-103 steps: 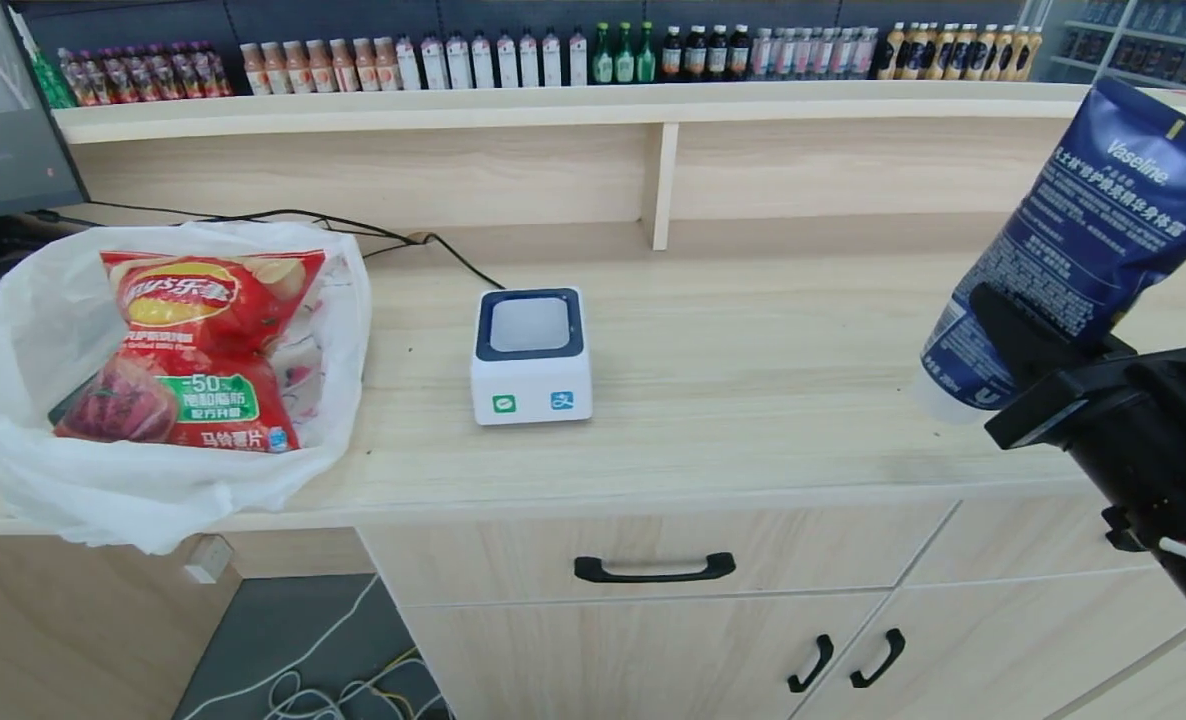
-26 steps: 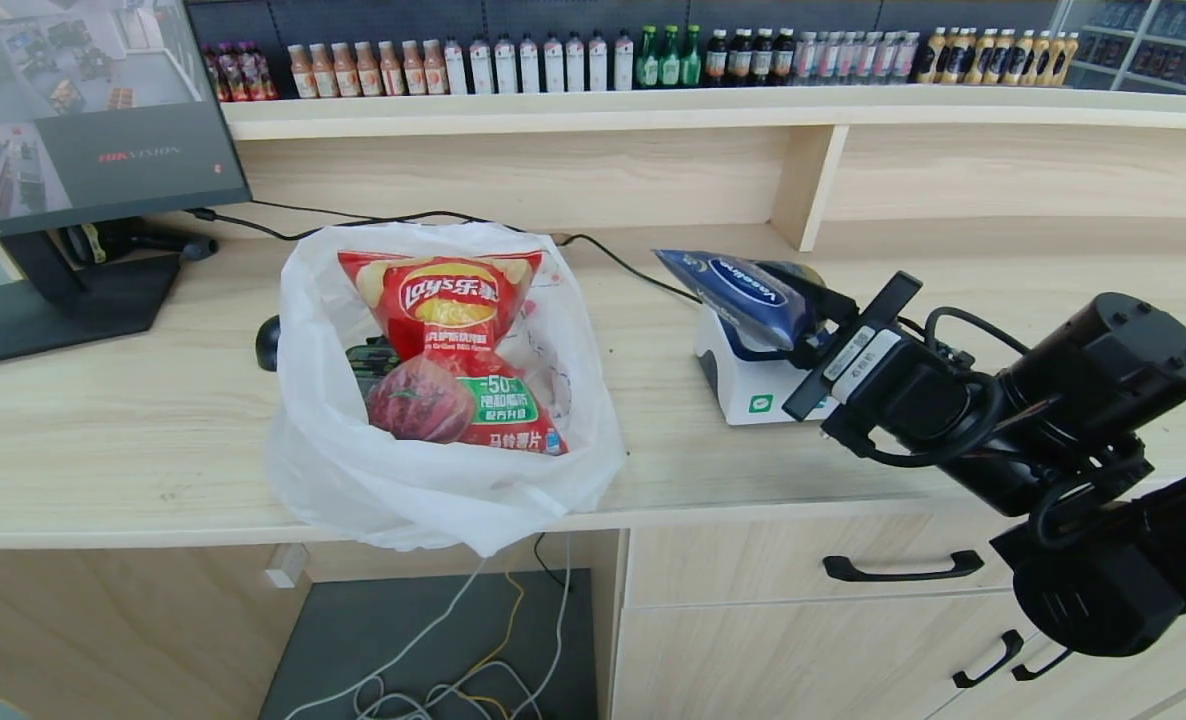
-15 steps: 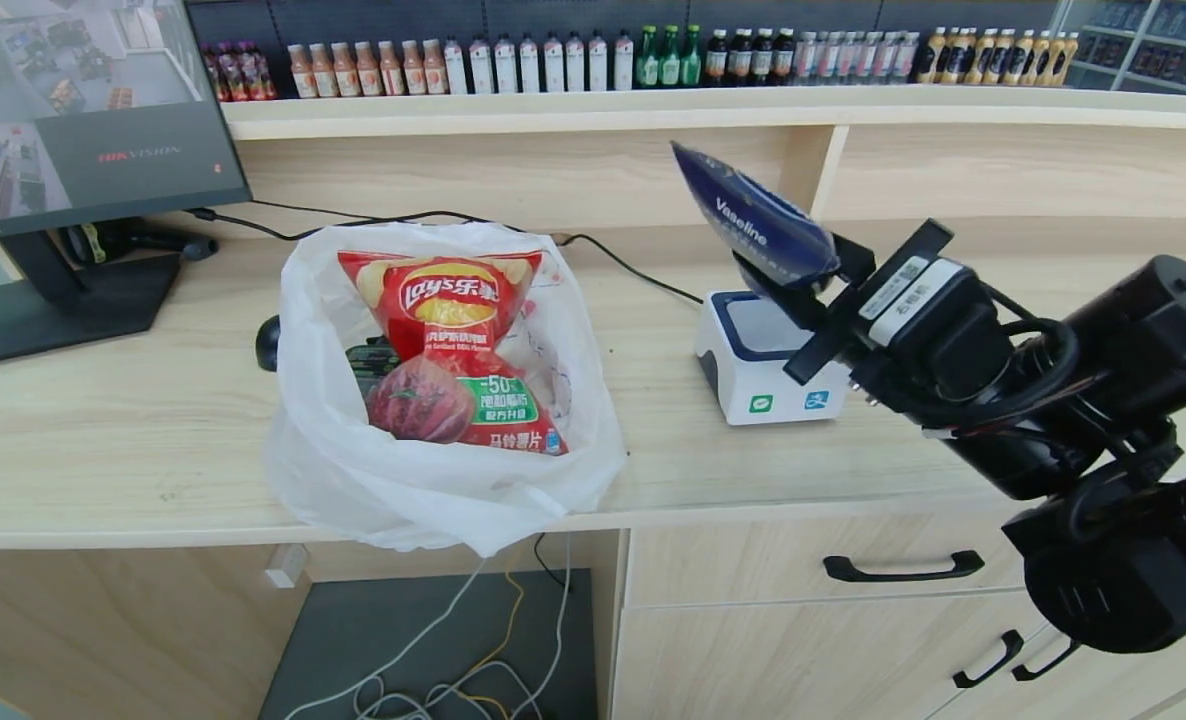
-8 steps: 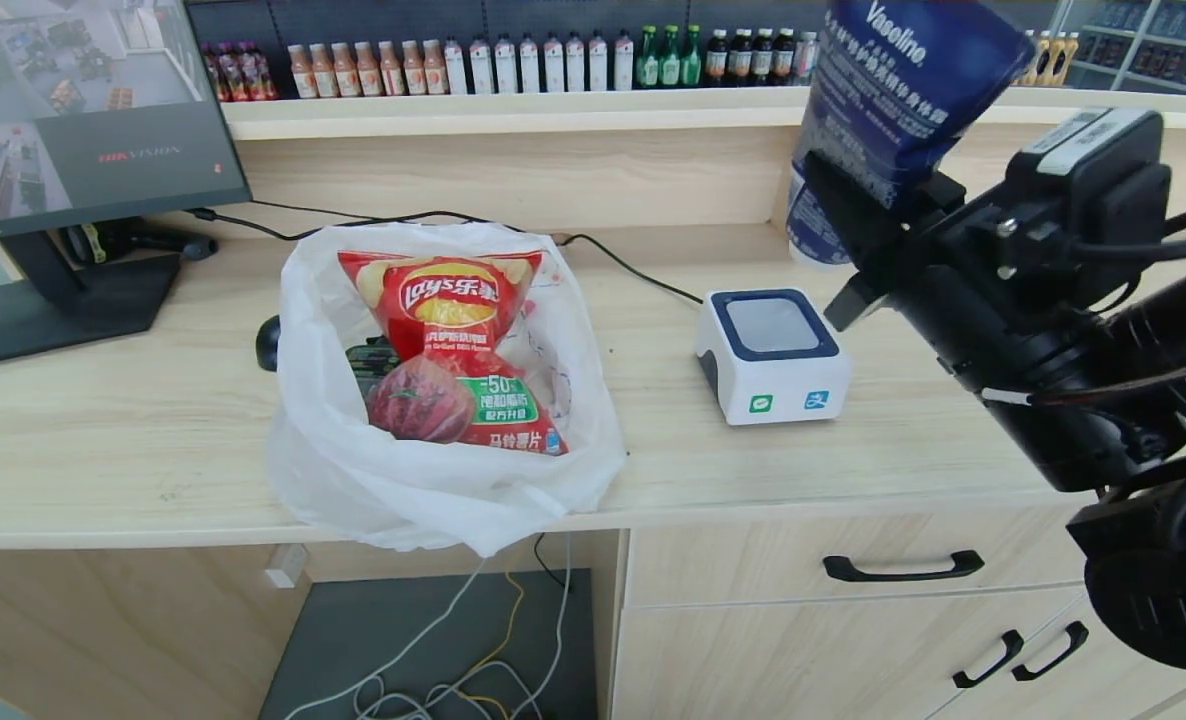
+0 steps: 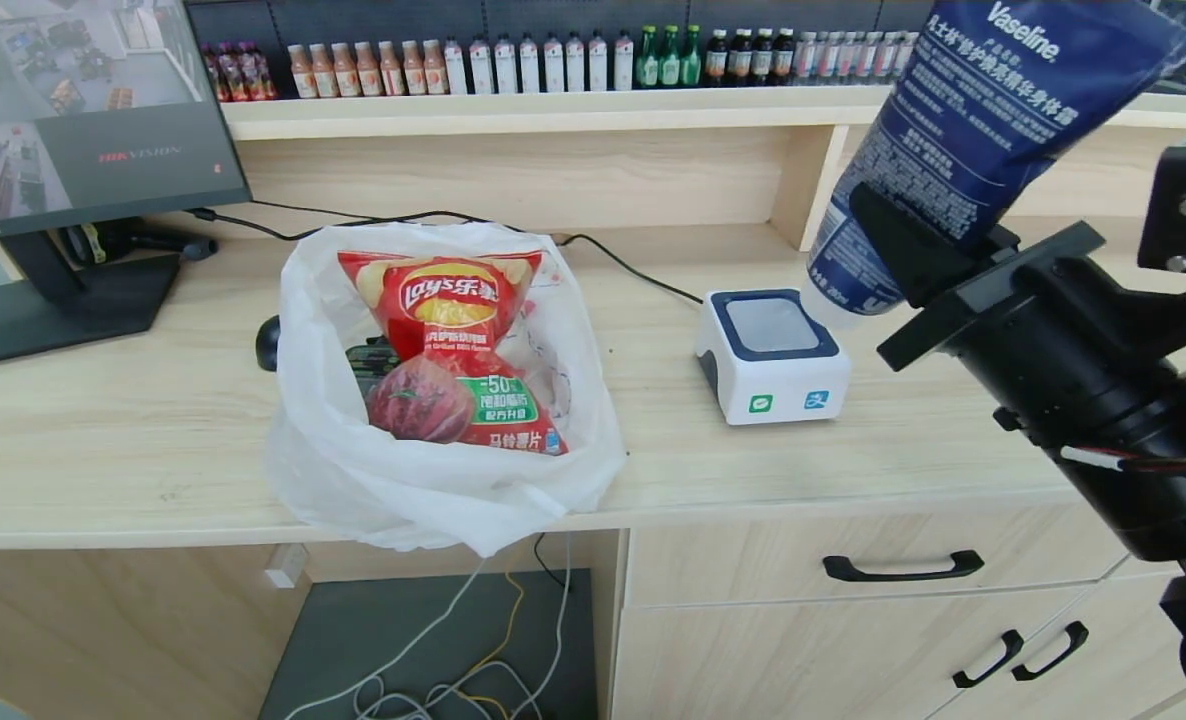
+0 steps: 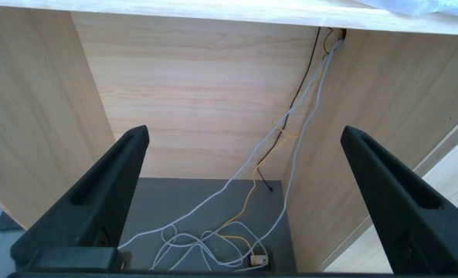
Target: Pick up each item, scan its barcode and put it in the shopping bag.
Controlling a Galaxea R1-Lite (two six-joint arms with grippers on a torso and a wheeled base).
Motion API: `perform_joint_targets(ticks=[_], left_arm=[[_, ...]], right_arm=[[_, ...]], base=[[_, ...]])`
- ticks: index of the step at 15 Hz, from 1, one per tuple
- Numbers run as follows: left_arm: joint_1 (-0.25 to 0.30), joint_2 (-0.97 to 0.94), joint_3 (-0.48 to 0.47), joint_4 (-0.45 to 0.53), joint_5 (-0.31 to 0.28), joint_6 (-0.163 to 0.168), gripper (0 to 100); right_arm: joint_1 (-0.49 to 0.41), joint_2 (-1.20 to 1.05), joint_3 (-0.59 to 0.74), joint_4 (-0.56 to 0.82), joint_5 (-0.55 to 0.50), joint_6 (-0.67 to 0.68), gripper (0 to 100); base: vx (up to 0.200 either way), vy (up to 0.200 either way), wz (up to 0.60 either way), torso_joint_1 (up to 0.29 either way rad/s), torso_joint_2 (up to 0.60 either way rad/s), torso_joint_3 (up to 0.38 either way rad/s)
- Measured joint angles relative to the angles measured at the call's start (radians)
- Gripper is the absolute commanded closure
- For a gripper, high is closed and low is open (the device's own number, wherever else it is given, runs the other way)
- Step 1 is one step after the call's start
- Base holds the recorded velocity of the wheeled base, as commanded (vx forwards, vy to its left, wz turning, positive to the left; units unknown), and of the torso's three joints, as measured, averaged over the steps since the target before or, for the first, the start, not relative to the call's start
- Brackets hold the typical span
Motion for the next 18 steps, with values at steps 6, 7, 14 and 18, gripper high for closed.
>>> perform_joint_targets(ticks=[6, 7, 14, 18], left_arm=[[0.0, 0.0, 0.0, 0.0, 0.0, -0.003, 0], [0.0, 0.0, 0.0, 0.0, 0.0, -0.004, 0], [0.001, 0.0, 0.0, 0.0, 0.0, -0.005, 0], [0.0, 0.0, 0.0, 0.0, 0.0, -0.005, 0]], right_arm=[[-0.02, -0.034, 0.036, -0.001, -0.078, 0.16, 100], [-0.019, -0.027, 0.019, -0.003, -0.101, 0.173, 100], [-0.003, 0.015, -0.03, -0.001, -0.106, 0.189, 100], [0.003, 0.021, -0.026, -0.003, -0.099, 0.181, 100]], base=[[0.0, 0.0, 0.0, 0.0, 0.0, 0.0], [0.0, 0.0, 0.0, 0.0, 0.0, 0.0], [0.0, 0.171, 0.0, 0.001, 0.0, 0.002], [0.0, 0.2, 0.0, 0.004, 0.0, 0.004]])
